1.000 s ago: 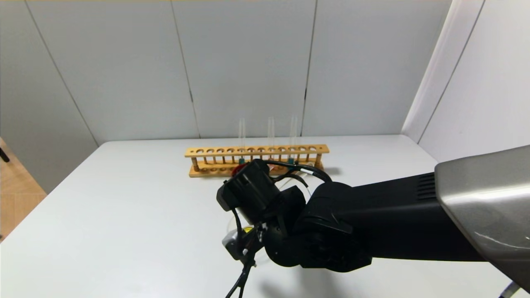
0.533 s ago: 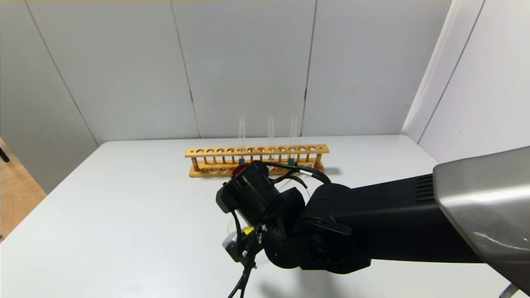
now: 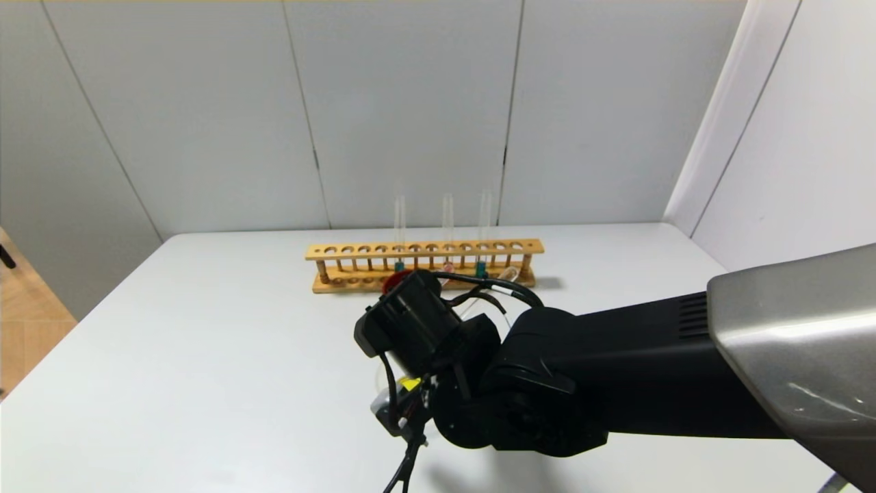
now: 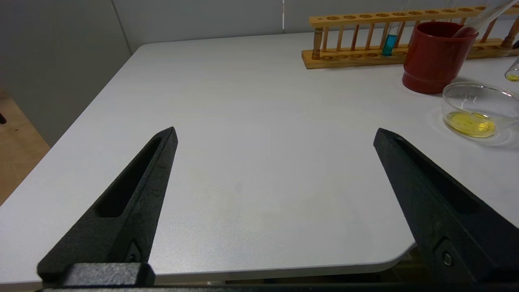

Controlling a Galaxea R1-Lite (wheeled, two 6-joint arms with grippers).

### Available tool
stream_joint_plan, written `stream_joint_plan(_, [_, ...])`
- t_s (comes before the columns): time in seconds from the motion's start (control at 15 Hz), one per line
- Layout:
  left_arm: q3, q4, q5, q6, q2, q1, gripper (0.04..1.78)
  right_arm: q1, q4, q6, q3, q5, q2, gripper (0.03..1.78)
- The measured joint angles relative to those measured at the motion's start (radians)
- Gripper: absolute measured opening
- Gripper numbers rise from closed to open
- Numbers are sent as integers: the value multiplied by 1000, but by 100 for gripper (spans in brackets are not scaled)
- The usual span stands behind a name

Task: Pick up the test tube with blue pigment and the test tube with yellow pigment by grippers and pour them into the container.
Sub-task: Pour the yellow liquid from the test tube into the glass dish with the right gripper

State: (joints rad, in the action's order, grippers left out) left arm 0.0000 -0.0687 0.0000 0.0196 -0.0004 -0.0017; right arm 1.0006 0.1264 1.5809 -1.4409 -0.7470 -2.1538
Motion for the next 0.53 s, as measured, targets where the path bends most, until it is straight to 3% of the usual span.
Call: stream_joint_plan(0.53, [0, 0, 0, 0, 0, 1, 171, 4, 0, 3, 13, -9, -1, 28])
